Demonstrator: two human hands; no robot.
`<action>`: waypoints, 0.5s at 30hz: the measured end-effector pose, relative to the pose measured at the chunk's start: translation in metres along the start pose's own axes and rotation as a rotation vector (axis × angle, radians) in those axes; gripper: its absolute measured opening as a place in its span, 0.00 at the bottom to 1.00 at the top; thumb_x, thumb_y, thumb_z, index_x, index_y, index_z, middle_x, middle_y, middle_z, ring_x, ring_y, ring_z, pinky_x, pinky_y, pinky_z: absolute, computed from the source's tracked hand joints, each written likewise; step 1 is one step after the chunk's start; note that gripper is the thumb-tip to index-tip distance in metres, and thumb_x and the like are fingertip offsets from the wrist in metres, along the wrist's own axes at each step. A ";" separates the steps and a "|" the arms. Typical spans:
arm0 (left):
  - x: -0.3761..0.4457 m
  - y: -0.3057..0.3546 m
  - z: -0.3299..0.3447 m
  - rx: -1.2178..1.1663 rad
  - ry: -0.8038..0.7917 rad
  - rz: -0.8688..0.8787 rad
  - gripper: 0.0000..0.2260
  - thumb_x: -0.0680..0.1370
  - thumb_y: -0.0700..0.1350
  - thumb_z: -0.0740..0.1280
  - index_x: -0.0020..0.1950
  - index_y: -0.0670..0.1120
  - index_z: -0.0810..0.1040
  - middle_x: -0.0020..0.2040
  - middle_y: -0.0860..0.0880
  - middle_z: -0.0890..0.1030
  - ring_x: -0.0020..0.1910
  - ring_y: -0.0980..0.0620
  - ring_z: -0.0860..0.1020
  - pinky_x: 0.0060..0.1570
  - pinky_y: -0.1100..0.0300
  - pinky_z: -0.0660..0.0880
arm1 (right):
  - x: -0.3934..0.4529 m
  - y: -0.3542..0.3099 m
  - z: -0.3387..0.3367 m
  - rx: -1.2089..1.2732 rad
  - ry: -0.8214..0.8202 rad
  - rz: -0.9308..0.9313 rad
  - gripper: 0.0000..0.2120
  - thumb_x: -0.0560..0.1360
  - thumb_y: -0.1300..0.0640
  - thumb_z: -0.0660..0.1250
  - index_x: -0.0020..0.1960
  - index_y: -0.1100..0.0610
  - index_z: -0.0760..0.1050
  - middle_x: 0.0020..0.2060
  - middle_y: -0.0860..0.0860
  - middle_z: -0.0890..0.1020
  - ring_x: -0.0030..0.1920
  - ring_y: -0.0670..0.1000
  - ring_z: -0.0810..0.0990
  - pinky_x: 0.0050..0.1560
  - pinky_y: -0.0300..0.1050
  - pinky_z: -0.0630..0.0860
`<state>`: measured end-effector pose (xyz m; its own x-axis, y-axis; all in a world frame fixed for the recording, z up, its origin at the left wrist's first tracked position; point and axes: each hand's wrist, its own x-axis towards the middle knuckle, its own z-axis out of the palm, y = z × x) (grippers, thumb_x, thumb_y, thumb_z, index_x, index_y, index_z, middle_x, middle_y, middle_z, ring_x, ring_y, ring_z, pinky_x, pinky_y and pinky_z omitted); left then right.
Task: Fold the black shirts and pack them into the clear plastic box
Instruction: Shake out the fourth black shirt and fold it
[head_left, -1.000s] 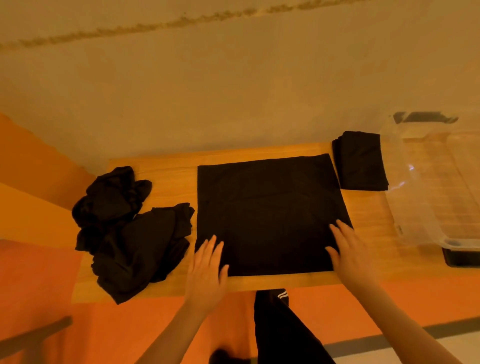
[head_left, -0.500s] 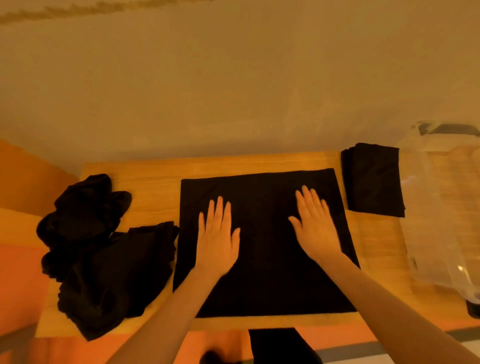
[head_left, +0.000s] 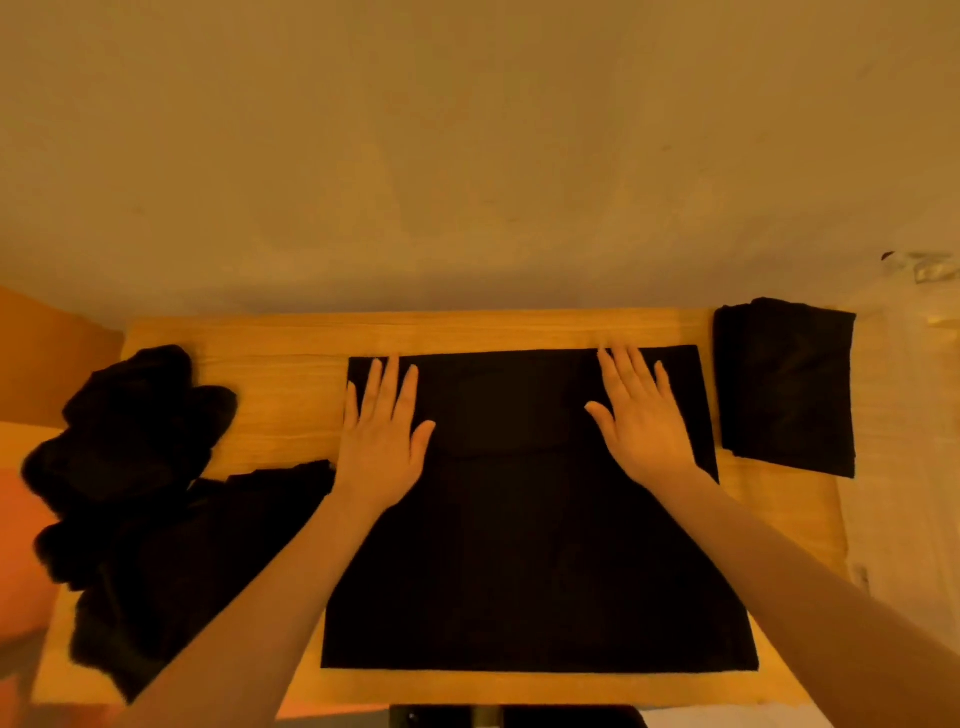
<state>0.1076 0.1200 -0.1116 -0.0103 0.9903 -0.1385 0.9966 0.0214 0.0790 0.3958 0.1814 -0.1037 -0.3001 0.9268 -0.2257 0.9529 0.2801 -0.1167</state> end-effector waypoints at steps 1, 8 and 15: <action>-0.014 0.005 -0.001 -0.017 0.019 0.036 0.28 0.78 0.55 0.48 0.75 0.42 0.54 0.75 0.41 0.55 0.75 0.45 0.50 0.71 0.44 0.48 | -0.013 -0.005 -0.001 -0.005 0.019 -0.045 0.33 0.75 0.38 0.36 0.74 0.56 0.43 0.74 0.51 0.46 0.74 0.50 0.43 0.72 0.49 0.43; -0.164 0.005 0.024 -0.012 -0.080 0.236 0.27 0.80 0.57 0.40 0.73 0.44 0.59 0.73 0.45 0.63 0.76 0.49 0.46 0.71 0.51 0.46 | -0.173 -0.005 0.042 -0.015 -0.029 -0.161 0.28 0.80 0.42 0.37 0.72 0.55 0.57 0.71 0.51 0.63 0.75 0.49 0.46 0.71 0.46 0.46; -0.228 -0.035 0.052 0.095 -0.080 0.339 0.31 0.79 0.60 0.46 0.76 0.42 0.49 0.77 0.44 0.47 0.76 0.48 0.43 0.72 0.51 0.45 | -0.250 0.018 0.079 -0.046 0.006 -0.114 0.31 0.79 0.38 0.41 0.76 0.52 0.42 0.76 0.48 0.44 0.75 0.50 0.46 0.72 0.48 0.46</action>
<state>0.0794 -0.1132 -0.1346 0.3248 0.9250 -0.1970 0.9455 -0.3229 0.0425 0.4843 -0.0655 -0.1261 -0.4063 0.8898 -0.2080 0.9137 0.3947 -0.0965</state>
